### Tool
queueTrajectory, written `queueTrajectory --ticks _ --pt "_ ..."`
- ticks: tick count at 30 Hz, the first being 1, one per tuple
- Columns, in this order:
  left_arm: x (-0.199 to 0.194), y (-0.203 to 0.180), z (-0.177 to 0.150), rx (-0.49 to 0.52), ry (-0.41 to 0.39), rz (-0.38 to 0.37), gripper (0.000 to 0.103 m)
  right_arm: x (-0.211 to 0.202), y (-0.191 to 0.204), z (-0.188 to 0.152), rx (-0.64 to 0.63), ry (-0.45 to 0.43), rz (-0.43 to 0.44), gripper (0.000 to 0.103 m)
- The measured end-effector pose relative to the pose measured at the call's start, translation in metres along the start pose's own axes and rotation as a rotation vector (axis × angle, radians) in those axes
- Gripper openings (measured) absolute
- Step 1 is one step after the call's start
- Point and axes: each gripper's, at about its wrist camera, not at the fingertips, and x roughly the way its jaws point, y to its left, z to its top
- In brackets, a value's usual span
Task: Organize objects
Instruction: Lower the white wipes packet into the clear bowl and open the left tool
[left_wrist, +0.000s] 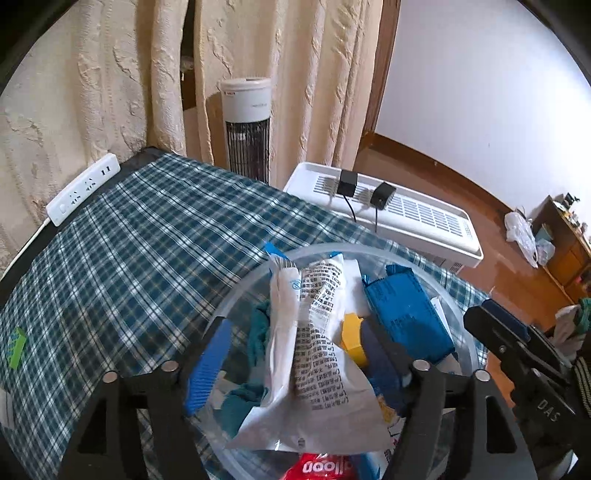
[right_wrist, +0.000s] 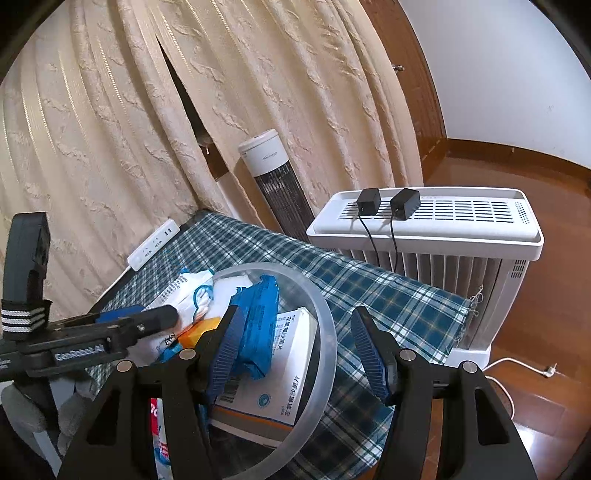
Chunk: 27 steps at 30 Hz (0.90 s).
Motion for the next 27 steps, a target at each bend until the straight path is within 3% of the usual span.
queueTrajectory --ticks 12,22,27 --pt "-0.018 0.018 -0.009 -0.052 -0.029 0.027 0.085 -0.004 0.013 -0.001 -0.01 -0.003 0.017 0.062" --pt "-0.05 0.03 -0.02 -0.08 -0.1 0.045 0.092 -0.014 0.03 -0.001 -0.029 -0.024 0.035 0.062" --pt "-0.061 0.052 -0.03 -0.127 -0.119 0.082 0.098 -0.018 0.047 -0.002 -0.045 -0.037 0.056 0.072"
